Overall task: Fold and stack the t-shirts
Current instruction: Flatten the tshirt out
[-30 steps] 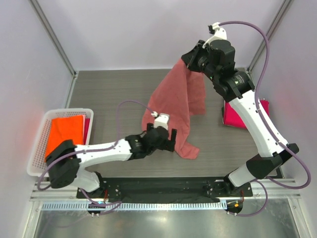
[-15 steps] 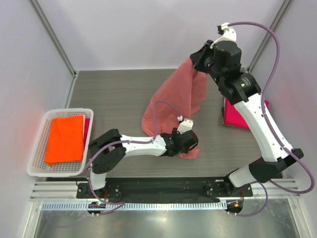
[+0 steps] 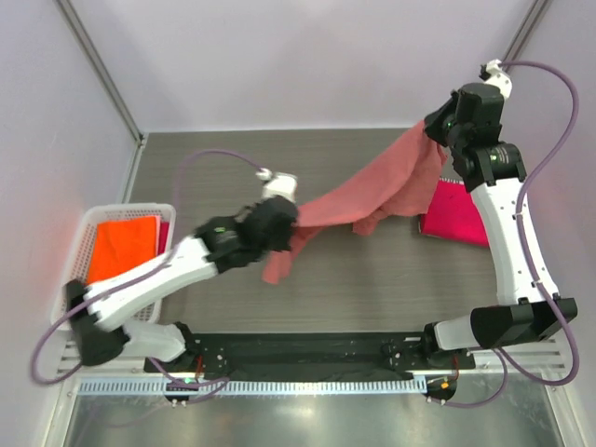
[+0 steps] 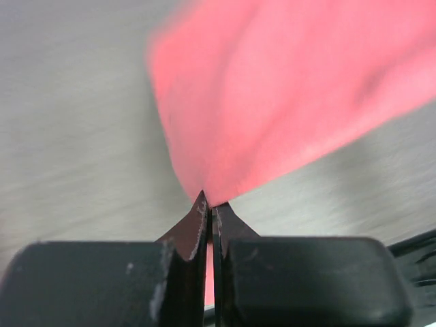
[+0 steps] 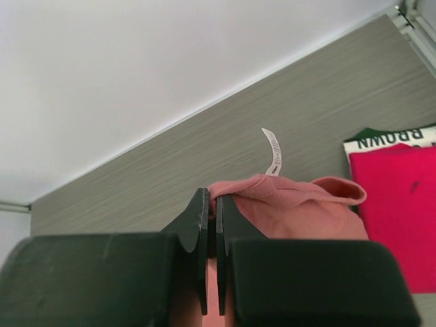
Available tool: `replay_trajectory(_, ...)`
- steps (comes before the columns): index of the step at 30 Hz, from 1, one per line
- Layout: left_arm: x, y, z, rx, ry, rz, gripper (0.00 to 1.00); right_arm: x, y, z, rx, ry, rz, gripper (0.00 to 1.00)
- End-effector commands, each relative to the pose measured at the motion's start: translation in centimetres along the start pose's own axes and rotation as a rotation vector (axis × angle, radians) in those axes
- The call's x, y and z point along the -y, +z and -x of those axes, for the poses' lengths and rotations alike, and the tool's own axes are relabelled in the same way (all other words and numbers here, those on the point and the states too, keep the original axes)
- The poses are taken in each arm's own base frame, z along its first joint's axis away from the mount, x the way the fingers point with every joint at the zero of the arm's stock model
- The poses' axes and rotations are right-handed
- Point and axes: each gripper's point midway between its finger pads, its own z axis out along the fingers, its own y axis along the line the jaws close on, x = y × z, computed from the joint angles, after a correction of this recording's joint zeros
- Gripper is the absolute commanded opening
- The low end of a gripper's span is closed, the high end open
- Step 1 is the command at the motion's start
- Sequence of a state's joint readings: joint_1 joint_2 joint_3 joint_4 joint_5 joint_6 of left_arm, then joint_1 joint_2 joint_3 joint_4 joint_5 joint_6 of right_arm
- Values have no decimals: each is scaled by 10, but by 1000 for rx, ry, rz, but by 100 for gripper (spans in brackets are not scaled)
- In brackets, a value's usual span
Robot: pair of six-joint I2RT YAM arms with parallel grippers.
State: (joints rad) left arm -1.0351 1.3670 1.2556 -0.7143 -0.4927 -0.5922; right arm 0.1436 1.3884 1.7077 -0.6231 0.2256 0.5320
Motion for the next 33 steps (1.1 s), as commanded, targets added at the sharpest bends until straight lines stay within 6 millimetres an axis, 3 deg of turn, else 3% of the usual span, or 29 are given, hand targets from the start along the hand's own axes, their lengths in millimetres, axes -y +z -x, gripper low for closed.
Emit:
replay_trajectory(1,-83,-77,33,63,17,109,0,-7,-14,21,48,65,72,1)
replay_trajectory(3,-114,-113,51,139,-45,139,0,-10,-29,25,56,65,102,1)
replay_trajectory(5,-123,-135,52,156,-55,130,0,-12,-54,28,70,67,142,1)
replay_trajectory(7,-117,-158,53,172,-73,33,0,-13,-76,28,75,68,183,1)
replay_trajectory(8,-117,-165,50,168,-80,12,0,-13,-99,31,99,68,212,1)
replay_trajectory(12,-127,-184,49,222,-102,-5,0,-12,-139,30,102,54,265,1)
replay_trajectory(14,-142,-190,55,254,-111,66,0,-19,-151,36,99,42,301,1)
replay_trajectory(16,-143,-188,62,264,-85,85,0,-18,-146,38,95,34,280,1)
replay_trajectory(18,-138,-173,69,235,-49,116,0,-20,-136,38,81,29,271,1)
replay_trajectory(19,-138,-162,71,208,-43,137,0,-19,-117,30,43,25,248,1)
replay_trajectory(21,-123,-120,61,77,-11,118,0,-23,-94,9,-40,23,261,1)
replay_trajectory(22,-134,-102,64,54,-49,144,0,-22,-73,-5,-92,22,247,1)
replay_trajectory(23,-126,-85,58,2,-72,83,0,-19,-58,-29,-159,32,245,1)
replay_trajectory(24,-128,-57,42,-85,-91,81,0,-20,-45,-36,-171,36,253,4)
replay_trajectory(25,-145,-41,46,-88,-172,96,0,-15,-25,-56,-226,39,232,38)
replay_trajectory(26,-149,-27,40,-126,-219,81,2,-9,-14,-75,-274,36,220,60)
replay_trajectory(28,-166,2,25,-213,-332,97,39,-2,0,-98,-335,32,205,74)
replay_trajectory(30,-173,24,13,-280,-387,116,96,8,0,-119,-364,27,197,75)
replay_trajectory(33,-173,26,11,-300,-444,98,99,33,-13,-150,-381,21,167,70)
